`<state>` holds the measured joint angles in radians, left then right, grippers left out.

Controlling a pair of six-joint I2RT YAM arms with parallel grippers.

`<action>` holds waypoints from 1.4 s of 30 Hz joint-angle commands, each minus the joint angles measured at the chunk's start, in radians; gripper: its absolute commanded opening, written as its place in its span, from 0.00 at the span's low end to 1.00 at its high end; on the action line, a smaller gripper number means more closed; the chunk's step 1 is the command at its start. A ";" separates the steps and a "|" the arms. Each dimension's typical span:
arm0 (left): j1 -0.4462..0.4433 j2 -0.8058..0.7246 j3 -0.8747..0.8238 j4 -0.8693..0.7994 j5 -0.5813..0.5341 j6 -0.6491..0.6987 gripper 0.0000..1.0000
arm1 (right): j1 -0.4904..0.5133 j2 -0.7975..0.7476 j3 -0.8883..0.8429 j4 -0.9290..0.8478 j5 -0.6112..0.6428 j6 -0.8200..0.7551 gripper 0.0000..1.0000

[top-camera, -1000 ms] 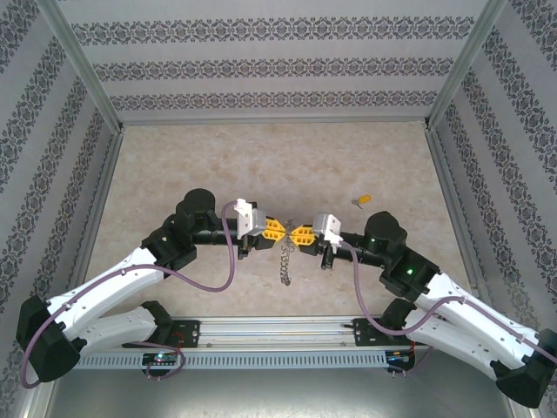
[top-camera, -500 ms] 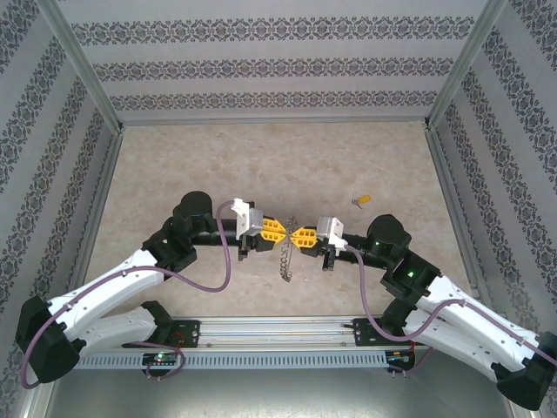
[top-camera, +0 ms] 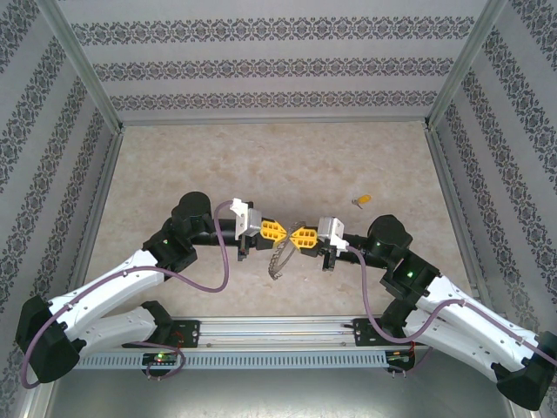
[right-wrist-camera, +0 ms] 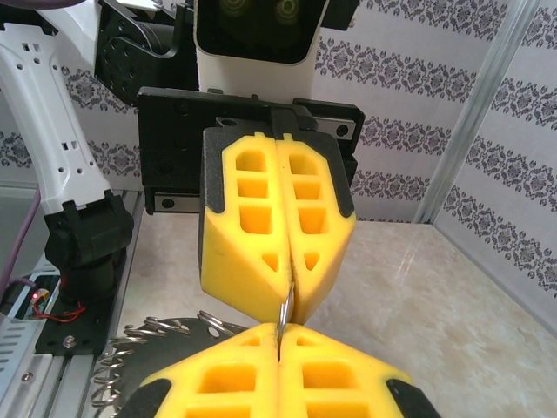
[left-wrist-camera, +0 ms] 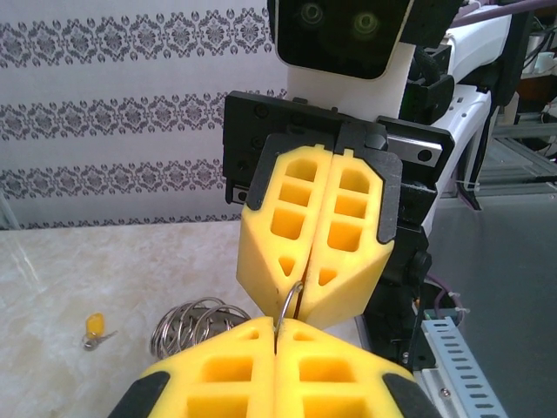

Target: Put the keys on the keyring

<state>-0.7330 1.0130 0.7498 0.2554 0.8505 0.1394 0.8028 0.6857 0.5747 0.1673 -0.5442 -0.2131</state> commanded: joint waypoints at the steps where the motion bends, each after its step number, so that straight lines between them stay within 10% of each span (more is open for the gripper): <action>1: -0.003 -0.001 -0.008 0.071 0.024 -0.019 0.00 | 0.007 -0.005 -0.006 0.061 -0.045 0.008 0.00; 8: -0.002 -0.009 -0.010 0.080 0.018 -0.015 0.00 | -0.010 0.003 0.002 0.047 -0.010 0.026 0.00; 15: 0.007 -0.019 -0.011 0.059 -0.007 0.001 0.00 | -0.023 0.005 0.017 0.024 0.054 0.038 0.28; 27: 0.007 -0.019 0.000 0.025 -0.002 0.017 0.00 | -0.026 0.023 0.030 0.009 0.058 0.032 0.00; 42: 0.007 0.010 -0.003 0.068 0.032 -0.011 0.13 | -0.025 -0.004 0.011 0.029 -0.043 0.014 0.00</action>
<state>-0.7250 1.0168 0.7406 0.2630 0.8459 0.1406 0.7872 0.6960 0.5758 0.1585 -0.5423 -0.1875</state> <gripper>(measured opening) 0.144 0.059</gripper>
